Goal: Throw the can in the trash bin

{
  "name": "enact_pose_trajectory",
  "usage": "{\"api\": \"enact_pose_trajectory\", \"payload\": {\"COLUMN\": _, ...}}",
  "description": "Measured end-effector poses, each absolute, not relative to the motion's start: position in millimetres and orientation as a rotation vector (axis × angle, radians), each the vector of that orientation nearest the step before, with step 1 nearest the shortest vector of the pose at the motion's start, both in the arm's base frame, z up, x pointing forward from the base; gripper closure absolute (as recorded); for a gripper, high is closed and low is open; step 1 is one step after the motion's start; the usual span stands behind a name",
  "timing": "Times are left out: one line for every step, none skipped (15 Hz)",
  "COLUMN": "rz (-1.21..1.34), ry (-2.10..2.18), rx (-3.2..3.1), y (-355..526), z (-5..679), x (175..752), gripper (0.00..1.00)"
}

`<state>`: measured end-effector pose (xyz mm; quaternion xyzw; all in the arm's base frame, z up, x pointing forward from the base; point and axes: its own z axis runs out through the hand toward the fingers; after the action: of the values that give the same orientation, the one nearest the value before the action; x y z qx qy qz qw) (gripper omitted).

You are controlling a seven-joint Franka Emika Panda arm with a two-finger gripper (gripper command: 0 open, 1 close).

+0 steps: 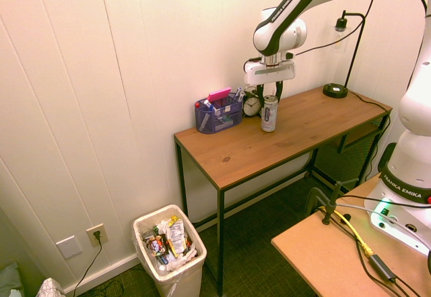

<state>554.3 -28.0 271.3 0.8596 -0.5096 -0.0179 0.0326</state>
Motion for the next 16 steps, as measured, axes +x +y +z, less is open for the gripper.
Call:
{"api": "enact_pose_trajectory", "payload": {"rz": -0.038, "ry": -1.565, "rx": 2.656, "y": -26.4, "z": 281.6, "x": 554.5, "gripper": 1.00}}
{"api": "enact_pose_trajectory", "payload": {"rz": -0.013, "ry": -1.550, "rx": 2.682, "y": -18.3, "z": 298.5, "x": 554.6, "gripper": 1.00}}
{"api": "enact_pose_trajectory", "payload": {"rz": 0.013, "ry": -1.521, "rx": 2.718, "y": -1.8, "z": 321.0, "x": 553.8, "gripper": 1.00}}
{"api": "enact_pose_trajectory", "payload": {"rz": 0.033, "ry": -1.469, "rx": 2.767, "y": 25.2, "z": 346.8, "x": 550.8, "gripper": 1.00}}
{"api": "enact_pose_trajectory", "payload": {"rz": 0.046, "ry": -1.386, "rx": 2.823, "y": 67.9, "z": 374.9, "x": 546.1, "gripper": 1.00}}
{"api": "enact_pose_trajectory", "payload": {"rz": 0.067, "ry": -1.305, "rx": 2.868, "y": 121.6, "z": 401.9, "x": 540.4, "gripper": 1.00}}
{"api": "enact_pose_trajectory", "payload": {"rz": 0.084, "ry": -1.229, "rx": 2.903, "y": 175.7, "z": 422.2, "x": 533.3, "gripper": 1.00}}
{"api": "enact_pose_trajectory", "payload": {"rz": 0.091, "ry": -1.146, "rx": 2.927, "y": 230.8, "z": 434.6, "x": 524.2, "gripper": 1.00}}
{"api": "enact_pose_trajectory", "payload": {"rz": 0.098, "ry": -1.073, "rx": 2.938, "y": 279.3, "z": 437.4, "x": 516.9, "gripper": 1.00}}
{"api": "enact_pose_trajectory", "payload": {"rz": 0.102, "ry": -1.018, "rx": 2.937, "y": 314.7, "z": 432.2, "x": 514.0, "gripper": 1.00}}
{"api": "enact_pose_trajectory", "payload": {"rz": 0.098, "ry": -0.971, "rx": 2.932, "y": 344.4, "z": 420.1, "x": 515.1, "gripper": 1.00}}
{"api": "enact_pose_trajectory", "payload": {"rz": 0.084, "ry": -0.935, "rx": 2.921, "y": 366.9, "z": 405.0, "x": 518.6, "gripper": 1.00}}
{"api": "enact_pose_trajectory", "payload": {"rz": 0.058, "ry": -0.909, "rx": 2.913, "y": 383.1, "z": 390.6, "x": 524.3, "gripper": 1.00}}
{"api": "enact_pose_trajectory", "payload": {"rz": 0.024, "ry": -0.891, "rx": 2.906, "y": 397.1, "z": 375.7, "x": 531.0, "gripper": 1.00}}
{"api": "enact_pose_trajectory", "payload": {"rz": -0.017, "ry": -0.884, "rx": 2.900, "y": 408.2, "z": 360.8, "x": 537.7, "gripper": 1.00}}
{"api": "enact_pose_trajectory", "payload": {"rz": -0.062, "ry": -0.877, "rx": 2.893, "y": 416.8, "z": 344.7, "x": 544.9, "gripper": 1.00}}
